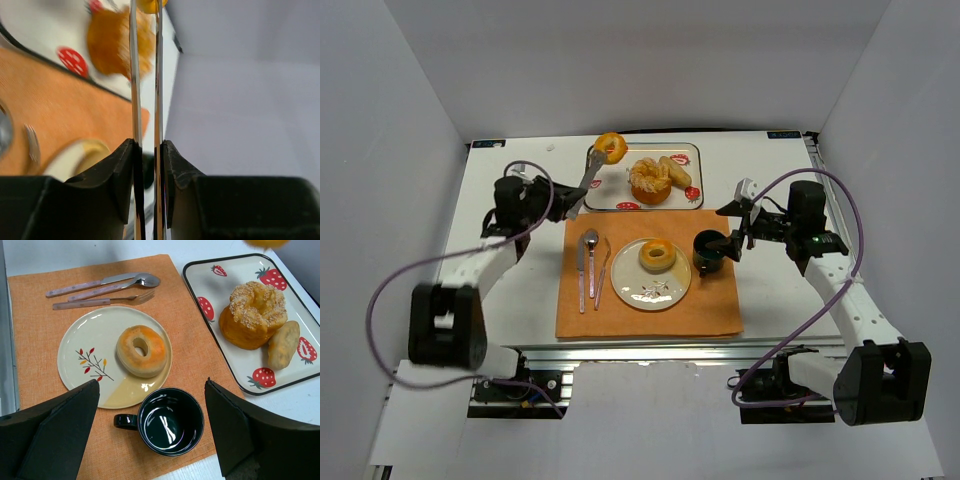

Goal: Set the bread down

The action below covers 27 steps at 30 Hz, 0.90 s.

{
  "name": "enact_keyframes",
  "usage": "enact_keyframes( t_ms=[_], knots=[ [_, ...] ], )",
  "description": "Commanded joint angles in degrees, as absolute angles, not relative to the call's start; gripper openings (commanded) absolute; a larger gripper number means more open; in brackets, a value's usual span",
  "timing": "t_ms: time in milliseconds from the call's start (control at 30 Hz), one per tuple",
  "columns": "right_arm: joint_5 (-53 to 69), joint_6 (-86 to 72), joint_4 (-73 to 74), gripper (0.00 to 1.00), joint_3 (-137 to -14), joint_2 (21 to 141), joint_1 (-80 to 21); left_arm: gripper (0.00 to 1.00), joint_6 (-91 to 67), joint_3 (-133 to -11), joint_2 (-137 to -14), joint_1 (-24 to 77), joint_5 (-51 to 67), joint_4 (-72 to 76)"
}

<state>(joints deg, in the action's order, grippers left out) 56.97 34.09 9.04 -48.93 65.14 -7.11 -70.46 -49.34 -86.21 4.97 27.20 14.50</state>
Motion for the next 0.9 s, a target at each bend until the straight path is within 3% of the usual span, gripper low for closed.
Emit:
enact_keyframes(
  t_ms=[0,167,333,567,867],
  knots=[
    [57.83,35.24,9.49,0.9,-49.57,63.46,-6.77,0.0,-64.52,-44.84,-71.14,4.75,30.06,5.21],
    [58.45,35.33,9.84,0.89,-49.75,64.07,-6.86,0.0,-64.07,-35.25,-48.66,5.1,32.6,-14.3],
    [59.59,34.81,10.02,0.89,-51.33,66.0,-6.77,0.0,-68.63,-31.21,-36.75,7.46,33.66,-22.58],
    [60.47,34.89,9.93,0.89,-52.12,66.62,-6.77,0.0,-68.2,-31.02,-37.87,15.02,32.08,-24.96],
    [59.59,34.89,9.49,0.89,-51.07,65.04,-6.77,0.0,-69.79,-30.76,-45.52,23.11,30.76,-17.67]
  ],
)
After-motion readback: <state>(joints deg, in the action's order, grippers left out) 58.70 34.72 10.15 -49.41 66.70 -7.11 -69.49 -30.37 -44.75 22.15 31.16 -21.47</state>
